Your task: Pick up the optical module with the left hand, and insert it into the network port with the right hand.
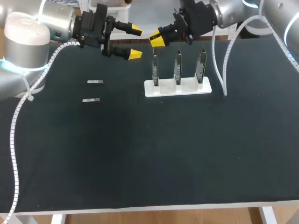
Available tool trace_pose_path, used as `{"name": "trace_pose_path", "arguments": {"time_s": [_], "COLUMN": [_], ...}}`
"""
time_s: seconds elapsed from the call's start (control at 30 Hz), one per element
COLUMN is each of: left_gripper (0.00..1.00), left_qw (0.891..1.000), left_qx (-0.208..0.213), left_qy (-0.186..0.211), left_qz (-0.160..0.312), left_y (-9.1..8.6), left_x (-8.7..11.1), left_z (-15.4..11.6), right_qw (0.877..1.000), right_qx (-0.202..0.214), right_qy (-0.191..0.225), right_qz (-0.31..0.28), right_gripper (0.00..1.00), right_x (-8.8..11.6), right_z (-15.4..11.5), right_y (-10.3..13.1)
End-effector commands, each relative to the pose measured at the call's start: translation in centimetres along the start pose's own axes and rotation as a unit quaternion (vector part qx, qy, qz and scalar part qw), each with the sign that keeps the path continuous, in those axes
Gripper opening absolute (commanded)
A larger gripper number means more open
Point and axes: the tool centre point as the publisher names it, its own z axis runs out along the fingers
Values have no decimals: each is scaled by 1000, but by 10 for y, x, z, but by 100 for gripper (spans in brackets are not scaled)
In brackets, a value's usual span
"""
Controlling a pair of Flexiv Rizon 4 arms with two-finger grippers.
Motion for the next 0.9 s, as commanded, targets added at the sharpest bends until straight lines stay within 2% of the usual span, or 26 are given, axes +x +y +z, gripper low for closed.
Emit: {"name": "trace_pose_path", "arguments": {"time_s": [0.03, 0.9], "left_gripper": [100, 100], "left_qw": [1000, 1000], "left_qx": [-2, -2], "left_qy": [0, 0], "left_qz": [1, 1], "left_y": [-1, -1], "left_x": [0, 0], "left_z": [0, 0], "right_qw": [999, 999], "right_qx": [-41, -40], "right_qy": [-1, -3], "right_qz": [3, 6], "right_gripper": [0, 0], "right_x": [3, 4], "right_z": [-1, -1], "right_y": [-9, -9]}}
